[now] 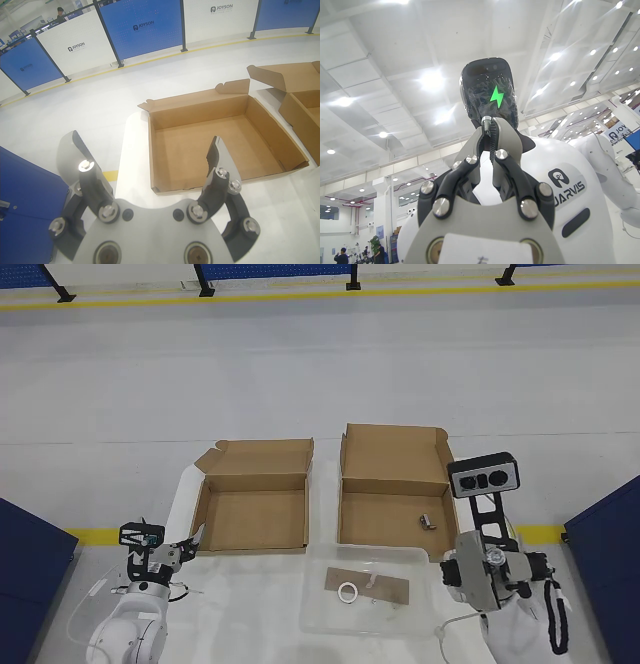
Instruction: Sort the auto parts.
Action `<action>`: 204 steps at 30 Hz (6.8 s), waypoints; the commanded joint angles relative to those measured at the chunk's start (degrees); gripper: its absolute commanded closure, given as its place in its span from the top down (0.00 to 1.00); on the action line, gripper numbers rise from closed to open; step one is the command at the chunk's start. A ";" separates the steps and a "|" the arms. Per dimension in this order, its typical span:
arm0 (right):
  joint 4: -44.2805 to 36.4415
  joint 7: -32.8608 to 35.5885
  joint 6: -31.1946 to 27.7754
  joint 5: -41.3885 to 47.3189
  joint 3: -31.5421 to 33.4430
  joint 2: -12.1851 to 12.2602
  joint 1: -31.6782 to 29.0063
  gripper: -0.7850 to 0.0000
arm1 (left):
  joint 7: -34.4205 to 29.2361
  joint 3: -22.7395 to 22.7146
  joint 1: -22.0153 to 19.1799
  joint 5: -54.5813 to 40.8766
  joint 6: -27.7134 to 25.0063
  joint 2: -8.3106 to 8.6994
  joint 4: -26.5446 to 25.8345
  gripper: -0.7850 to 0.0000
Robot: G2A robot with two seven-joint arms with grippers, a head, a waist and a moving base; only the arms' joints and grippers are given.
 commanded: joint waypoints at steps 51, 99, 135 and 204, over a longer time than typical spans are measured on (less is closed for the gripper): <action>-2.69 0.21 1.37 -3.92 2.48 -0.93 -2.73 0.00 | 0.00 0.00 0.00 0.00 0.00 0.00 0.00 1.00; -0.22 7.33 6.38 -11.77 23.06 0.59 -13.60 0.00 | 0.00 0.00 0.00 0.00 0.00 0.00 0.00 1.00; -4.14 3.77 19.86 -83.36 29.26 5.06 -10.38 0.00 | 0.00 0.00 0.00 0.00 0.00 0.00 0.00 1.00; 37.86 4.82 44.11 -130.65 -15.57 1.10 29.97 0.00 | 0.00 0.00 0.00 0.00 0.00 0.00 0.00 1.00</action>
